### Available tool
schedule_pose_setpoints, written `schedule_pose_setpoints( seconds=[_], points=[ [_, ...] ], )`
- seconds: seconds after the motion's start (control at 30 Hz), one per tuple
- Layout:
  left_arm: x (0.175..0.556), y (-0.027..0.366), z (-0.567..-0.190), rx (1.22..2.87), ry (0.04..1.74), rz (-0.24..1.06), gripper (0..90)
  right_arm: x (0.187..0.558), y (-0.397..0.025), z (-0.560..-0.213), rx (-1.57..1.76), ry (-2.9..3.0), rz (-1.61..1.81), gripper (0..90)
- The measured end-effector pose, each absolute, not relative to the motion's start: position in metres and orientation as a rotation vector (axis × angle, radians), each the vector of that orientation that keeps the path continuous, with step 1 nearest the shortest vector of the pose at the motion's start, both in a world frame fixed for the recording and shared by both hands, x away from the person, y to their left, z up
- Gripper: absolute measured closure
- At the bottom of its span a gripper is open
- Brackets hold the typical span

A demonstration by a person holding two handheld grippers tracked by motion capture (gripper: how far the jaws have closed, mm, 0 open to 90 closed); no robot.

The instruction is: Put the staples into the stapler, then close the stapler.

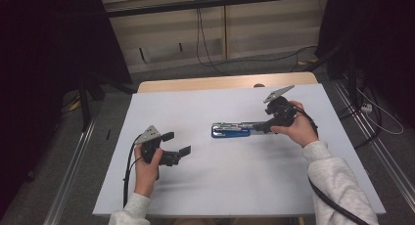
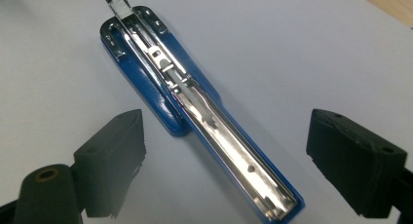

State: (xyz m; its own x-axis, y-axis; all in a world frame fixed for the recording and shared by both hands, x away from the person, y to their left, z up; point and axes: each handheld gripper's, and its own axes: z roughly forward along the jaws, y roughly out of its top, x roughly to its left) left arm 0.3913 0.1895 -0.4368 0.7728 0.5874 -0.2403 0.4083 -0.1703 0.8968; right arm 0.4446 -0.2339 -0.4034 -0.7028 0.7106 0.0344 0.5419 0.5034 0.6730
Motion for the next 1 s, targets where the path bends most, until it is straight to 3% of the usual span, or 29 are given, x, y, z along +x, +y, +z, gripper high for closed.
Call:
schedule_pose_setpoints(
  seconds=[1.0],
  points=[
    [0.429, 0.149, -0.445, 1.895, 0.803, 0.225, 3.4, 0.412, -0.292, -0.421, 1.266, 2.325, 1.018, 11.3]
  ],
)
